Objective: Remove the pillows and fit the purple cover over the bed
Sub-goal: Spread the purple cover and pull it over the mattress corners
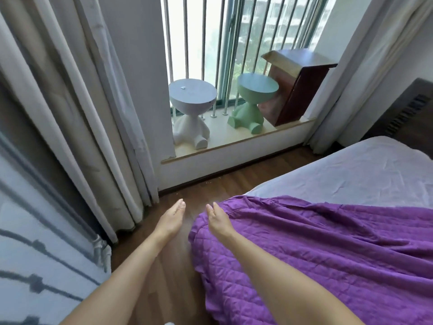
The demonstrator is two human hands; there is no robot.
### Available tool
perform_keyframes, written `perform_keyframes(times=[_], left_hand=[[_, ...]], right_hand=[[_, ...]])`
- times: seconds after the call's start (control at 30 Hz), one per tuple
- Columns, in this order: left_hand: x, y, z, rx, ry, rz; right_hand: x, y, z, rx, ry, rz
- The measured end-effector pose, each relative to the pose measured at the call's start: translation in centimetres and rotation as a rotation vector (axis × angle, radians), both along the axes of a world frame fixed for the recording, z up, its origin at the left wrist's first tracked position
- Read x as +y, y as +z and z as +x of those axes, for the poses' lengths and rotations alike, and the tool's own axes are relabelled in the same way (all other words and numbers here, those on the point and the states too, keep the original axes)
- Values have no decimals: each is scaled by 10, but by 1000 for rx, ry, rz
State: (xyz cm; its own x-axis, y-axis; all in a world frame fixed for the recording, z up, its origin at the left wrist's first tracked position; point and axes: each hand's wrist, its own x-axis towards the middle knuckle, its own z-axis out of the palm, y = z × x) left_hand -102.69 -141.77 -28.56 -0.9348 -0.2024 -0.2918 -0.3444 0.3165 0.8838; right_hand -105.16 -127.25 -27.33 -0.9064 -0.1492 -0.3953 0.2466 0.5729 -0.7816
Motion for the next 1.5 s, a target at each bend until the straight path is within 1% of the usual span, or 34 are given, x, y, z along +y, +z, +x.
perform_keyframes(times=[0.1,0.23,0.43,0.57,0.73,0.87,1.0,1.07,1.17,1.27,1.33,1.5], left_hand=[[-30,5,-46,-6,-52,15],[-55,4,-105,-34,-99,55],[-72,-16,-198,-83,-209,85],[-82,-22,-280,-93,-270,55],[-90,-9,-377,-71,-390,38],[-98,-4,-432,-71,-430,42],[-99,-13,-496,-74,-515,-1],[-94,-14,-529,-66,-595,-22],[-85,-12,-574,-53,-777,-31],[-81,-6,-608,-39,-898,-20],[-79,-2,-628,-35,-960,-7],[-61,2,-662,-57,-1033,50]], right_hand=[[-23,5,-40,30,-30,17],[-47,2,-87,22,-85,12],[-69,-17,-170,-18,-152,49],[-80,-22,-246,-21,-219,53],[-85,-12,-334,-28,-305,77],[-92,-7,-382,-39,-363,72],[-100,-10,-424,-61,-460,81],[-100,-11,-445,-78,-553,73],[-102,-8,-476,-73,-703,86],[-108,-1,-500,-81,-824,65],[-113,3,-513,-60,-885,43],[-116,5,-531,-37,-1017,43]])
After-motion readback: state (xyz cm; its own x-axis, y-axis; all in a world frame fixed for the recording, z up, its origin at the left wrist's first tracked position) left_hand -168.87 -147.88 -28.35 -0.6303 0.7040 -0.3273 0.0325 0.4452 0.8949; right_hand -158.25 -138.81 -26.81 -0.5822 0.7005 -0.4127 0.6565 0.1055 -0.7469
